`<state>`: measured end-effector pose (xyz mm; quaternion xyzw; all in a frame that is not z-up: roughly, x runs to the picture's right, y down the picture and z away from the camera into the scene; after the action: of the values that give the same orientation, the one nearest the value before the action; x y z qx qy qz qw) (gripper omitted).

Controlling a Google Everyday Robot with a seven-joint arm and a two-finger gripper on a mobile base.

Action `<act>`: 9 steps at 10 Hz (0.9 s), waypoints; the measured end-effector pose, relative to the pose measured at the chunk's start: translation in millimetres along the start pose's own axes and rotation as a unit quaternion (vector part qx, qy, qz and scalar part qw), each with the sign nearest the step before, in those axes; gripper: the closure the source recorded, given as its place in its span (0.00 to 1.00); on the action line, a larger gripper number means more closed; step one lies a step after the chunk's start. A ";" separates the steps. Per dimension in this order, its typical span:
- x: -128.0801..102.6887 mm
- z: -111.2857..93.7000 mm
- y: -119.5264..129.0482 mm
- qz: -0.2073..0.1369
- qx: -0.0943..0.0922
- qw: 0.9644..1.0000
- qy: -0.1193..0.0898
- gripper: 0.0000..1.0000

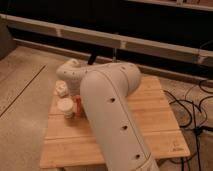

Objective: Place the pepper in the ceramic cup

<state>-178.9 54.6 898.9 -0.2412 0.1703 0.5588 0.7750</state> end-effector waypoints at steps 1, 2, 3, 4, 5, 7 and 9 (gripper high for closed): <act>2.8 -8.0 2.0 -0.005 -0.001 1.000 -0.010 1.00; 9.9 -12.9 0.2 -0.008 0.002 1.000 -0.012 1.00; 19.8 -10.2 -3.9 -0.007 0.007 1.000 -0.002 1.00; 32.4 -3.2 -12.1 0.001 0.014 1.000 0.019 1.00; 45.6 6.3 -22.6 0.013 0.021 0.999 0.044 1.00; 58.1 18.2 -36.1 0.034 0.036 0.996 0.080 1.00; 54.4 16.0 -40.0 0.044 0.048 0.994 0.084 1.00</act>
<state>-123.7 95.9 890.5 -0.2419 0.2715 0.5615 0.7433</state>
